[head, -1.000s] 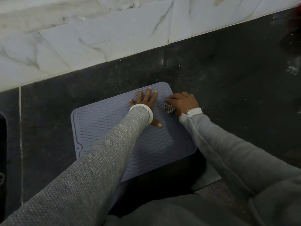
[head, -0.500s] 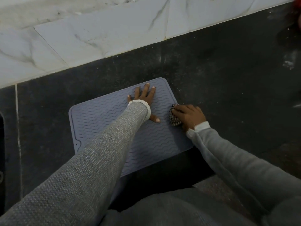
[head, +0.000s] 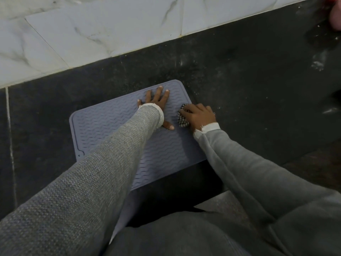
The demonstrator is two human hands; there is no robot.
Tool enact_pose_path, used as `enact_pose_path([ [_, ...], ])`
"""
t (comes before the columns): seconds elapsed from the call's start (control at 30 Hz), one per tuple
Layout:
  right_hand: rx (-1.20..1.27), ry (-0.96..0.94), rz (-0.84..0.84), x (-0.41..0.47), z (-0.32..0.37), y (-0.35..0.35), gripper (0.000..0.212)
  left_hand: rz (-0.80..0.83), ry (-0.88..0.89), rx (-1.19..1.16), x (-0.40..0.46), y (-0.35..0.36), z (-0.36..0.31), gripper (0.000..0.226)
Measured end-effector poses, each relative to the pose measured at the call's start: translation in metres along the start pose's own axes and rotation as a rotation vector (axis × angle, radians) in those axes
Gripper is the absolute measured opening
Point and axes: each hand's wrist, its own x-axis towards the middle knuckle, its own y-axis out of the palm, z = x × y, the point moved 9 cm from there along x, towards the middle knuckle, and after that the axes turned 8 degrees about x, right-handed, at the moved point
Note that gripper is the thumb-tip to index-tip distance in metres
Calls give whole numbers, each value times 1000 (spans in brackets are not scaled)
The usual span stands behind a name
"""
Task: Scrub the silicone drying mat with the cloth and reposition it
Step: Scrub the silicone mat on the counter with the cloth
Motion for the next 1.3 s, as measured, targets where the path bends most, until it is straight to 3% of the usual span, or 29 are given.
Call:
enact_pose_path([
  [0.13,27,-31,7,-62,-3,6,53,22,16,-20,-3,-1,-1,140],
  [0.33,-17,-43,-120,-127,-4,2,58,34,4,-9,-6,-3,-2,140],
  [0.63,103,-37,-100,-71,5,-21,53,31,-21,-6,-9,-4,-4,138],
  [0.8,42,-4,20,-70,6,10,48,23,-11,-8,-7,-3,-4,139],
  [1.0,52,-75,-213,-135,5,1,55,20,-8,-8,-7,-3,-4,139],
  [1.3,92,-35,-235,-151,3,6,59,-35,15,-9,-5,-1,0,138],
])
